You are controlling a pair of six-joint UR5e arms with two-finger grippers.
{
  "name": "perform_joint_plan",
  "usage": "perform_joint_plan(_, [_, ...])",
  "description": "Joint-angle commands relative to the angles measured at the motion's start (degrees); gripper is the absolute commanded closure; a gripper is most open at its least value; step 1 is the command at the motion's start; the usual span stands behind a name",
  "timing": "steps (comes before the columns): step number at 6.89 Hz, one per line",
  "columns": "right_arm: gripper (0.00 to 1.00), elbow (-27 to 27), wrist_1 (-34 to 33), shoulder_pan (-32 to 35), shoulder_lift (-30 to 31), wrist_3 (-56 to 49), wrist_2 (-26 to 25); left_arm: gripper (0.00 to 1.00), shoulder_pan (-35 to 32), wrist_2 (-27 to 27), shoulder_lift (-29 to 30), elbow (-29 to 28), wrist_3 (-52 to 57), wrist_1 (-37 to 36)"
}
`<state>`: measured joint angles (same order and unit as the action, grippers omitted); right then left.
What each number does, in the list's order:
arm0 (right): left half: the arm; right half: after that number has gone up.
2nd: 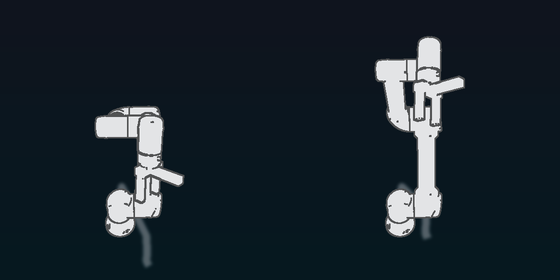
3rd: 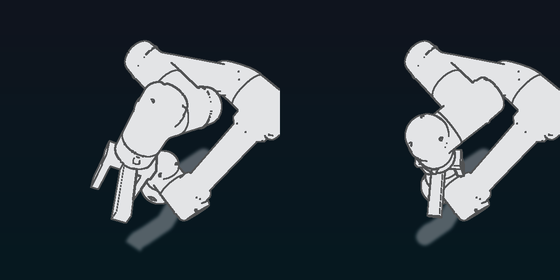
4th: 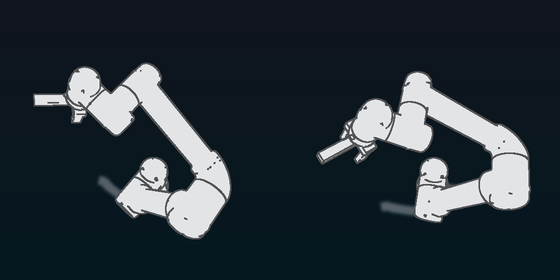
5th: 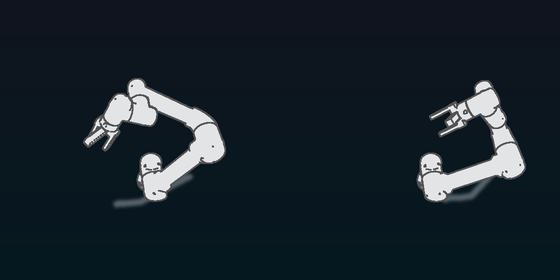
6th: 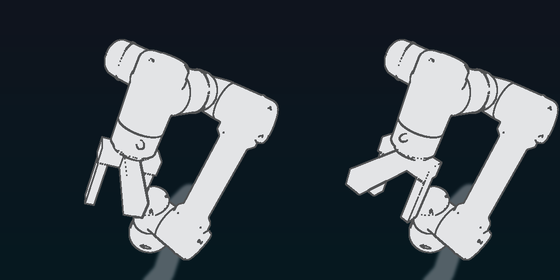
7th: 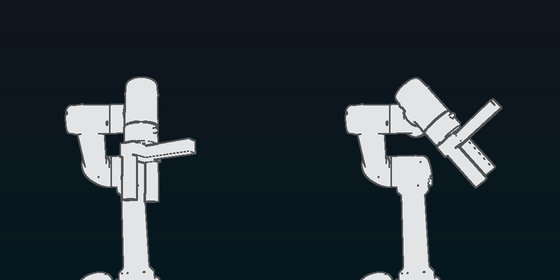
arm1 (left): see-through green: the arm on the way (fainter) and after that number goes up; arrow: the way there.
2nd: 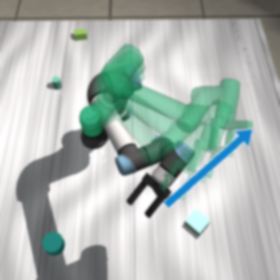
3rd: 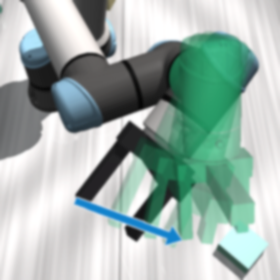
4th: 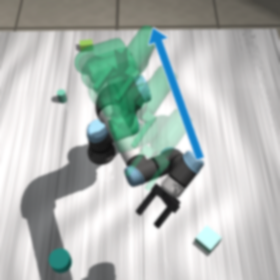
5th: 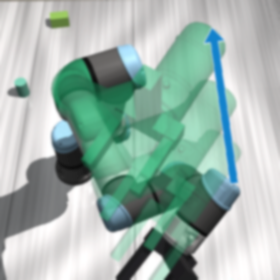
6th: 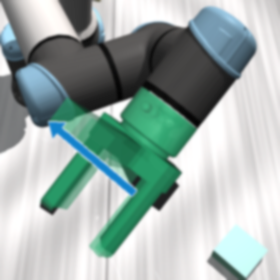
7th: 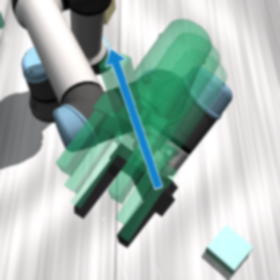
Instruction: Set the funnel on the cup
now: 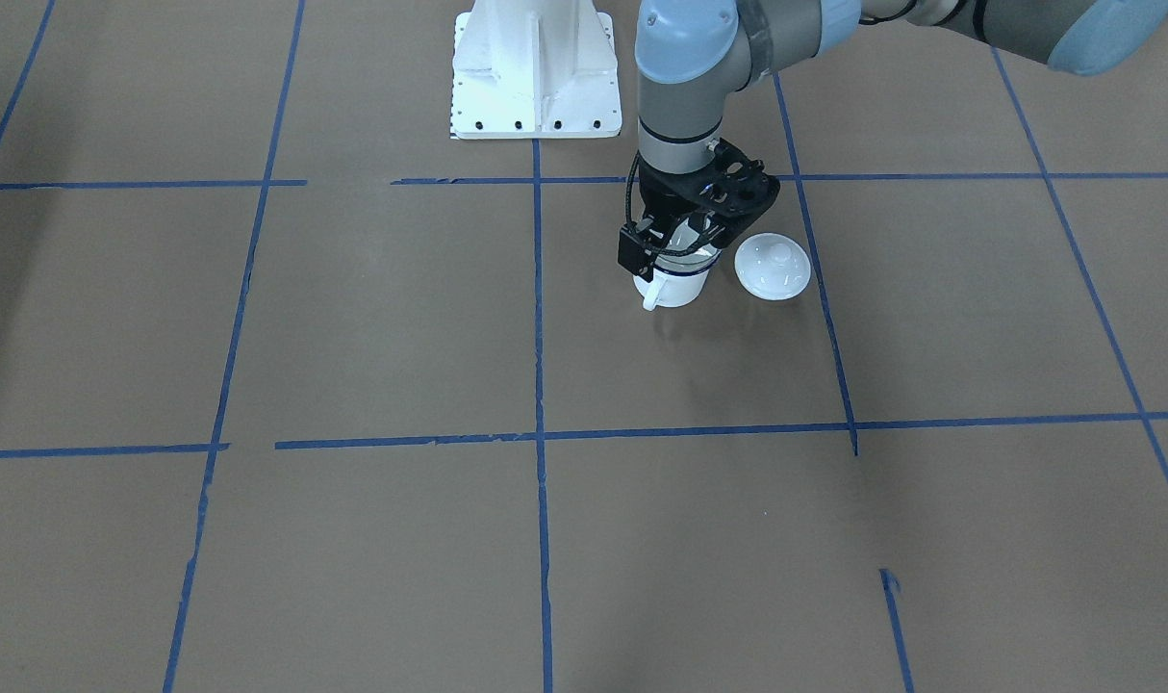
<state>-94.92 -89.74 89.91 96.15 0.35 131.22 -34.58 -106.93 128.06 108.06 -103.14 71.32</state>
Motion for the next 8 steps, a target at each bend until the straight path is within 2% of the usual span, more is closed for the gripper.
perform_joint_plan(1, [0.00, 0.0, 0.0, 0.0, 0.0, 0.0, 0.0, 0.00, -6.9, -0.5, -3.9, 8.0, 15.4, -2.0])
perform_joint_plan(2, [0.00, 0.1, 0.0, 0.0, 0.0, 0.0, 0.0, 0.00, -11.6, -1.5, -6.3, 8.9, 25.6, -2.0])
perform_joint_plan(4, [0.00, 0.0, 0.0, 0.0, 0.0, 0.0, 0.0, 0.00, -25.1, -14.0, -13.8, 8.1, 52.9, -1.1])
perform_joint_plan(5, [0.00, 0.0, 0.0, 0.0, 0.0, 0.0, 0.0, 0.00, -31.5, -16.4, -16.8, 6.8, 64.0, -0.9])
perform_joint_plan(7, [0.00, 0.0, 0.0, 0.0, 0.0, 0.0, 0.0, 0.00, -43.0, -21.3, -23.3, 0.0, 88.0, -0.3])
perform_joint_plan(8, [0.00, 0.1, 0.0, 0.0, 0.0, 0.0, 0.0, 0.00, -50.1, -22.3, -26.7, -4.7, 96.5, 4.1])
